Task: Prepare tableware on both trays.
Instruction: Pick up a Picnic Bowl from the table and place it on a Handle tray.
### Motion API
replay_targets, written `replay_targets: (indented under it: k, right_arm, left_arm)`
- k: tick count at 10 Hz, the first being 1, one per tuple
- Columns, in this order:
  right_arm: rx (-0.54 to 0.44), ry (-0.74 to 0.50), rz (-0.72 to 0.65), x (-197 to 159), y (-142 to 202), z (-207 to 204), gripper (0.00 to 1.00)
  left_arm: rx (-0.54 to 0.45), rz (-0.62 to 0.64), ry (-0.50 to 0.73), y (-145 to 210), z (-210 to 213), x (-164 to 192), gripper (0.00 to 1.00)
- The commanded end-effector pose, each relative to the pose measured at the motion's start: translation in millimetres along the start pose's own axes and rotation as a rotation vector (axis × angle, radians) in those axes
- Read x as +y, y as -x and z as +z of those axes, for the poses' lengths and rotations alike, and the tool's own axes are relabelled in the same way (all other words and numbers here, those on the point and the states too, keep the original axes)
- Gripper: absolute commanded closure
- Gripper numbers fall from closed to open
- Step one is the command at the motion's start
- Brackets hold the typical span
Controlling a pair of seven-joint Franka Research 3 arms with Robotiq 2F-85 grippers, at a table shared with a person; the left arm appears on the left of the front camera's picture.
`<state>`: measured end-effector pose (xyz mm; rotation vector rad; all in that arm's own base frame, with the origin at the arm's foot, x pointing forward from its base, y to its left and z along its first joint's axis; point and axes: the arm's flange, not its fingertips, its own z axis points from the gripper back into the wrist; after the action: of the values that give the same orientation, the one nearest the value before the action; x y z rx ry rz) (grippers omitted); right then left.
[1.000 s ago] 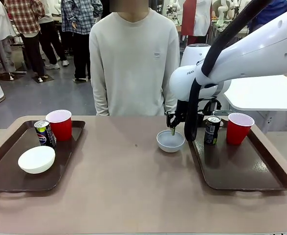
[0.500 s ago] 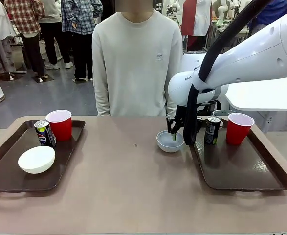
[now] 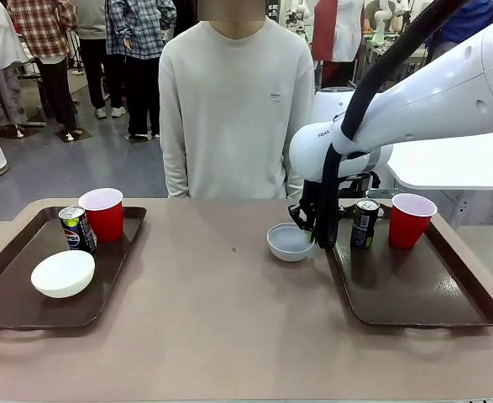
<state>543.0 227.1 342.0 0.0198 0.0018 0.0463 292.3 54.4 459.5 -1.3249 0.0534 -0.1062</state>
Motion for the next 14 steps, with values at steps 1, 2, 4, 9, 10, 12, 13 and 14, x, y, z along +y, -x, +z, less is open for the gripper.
replay_targets:
  k: [1,2,4,9,10,12,13,14]
  right_arm:
    - [0.015,-0.021,0.011,-1,-1,3,1.0]
    - [0.026,-0.04,0.026,-2,6,12,1.0]
    - [0.107,-0.083,0.125,-11,41,54,1.0]
    - [0.073,-0.149,0.144,-108,130,131,1.0]
    - [0.099,-0.175,0.116,-129,129,124,1.0]
    - [0.094,-0.15,0.174,-155,127,107,1.0]
    - [0.046,-0.089,0.137,-152,123,104,1.0]
    - [0.106,-0.171,0.126,-154,134,116,1.0]
  left_arm:
    - [-0.005,-0.024,0.016,0,1,0,0.0]
    - [-0.005,-0.024,0.016,0,1,0,0.0]
    - [-0.005,-0.024,0.016,0,1,0,0.0]
    - [-0.005,-0.024,0.016,0,1,0,0.0]
    - [-0.005,-0.024,0.016,0,1,0,0.0]
    - [-0.005,-0.024,0.016,0,1,0,0.0]
    - [-0.005,-0.024,0.016,0,1,0,0.0]
    - [-0.005,-0.024,0.016,0,1,0,0.0]
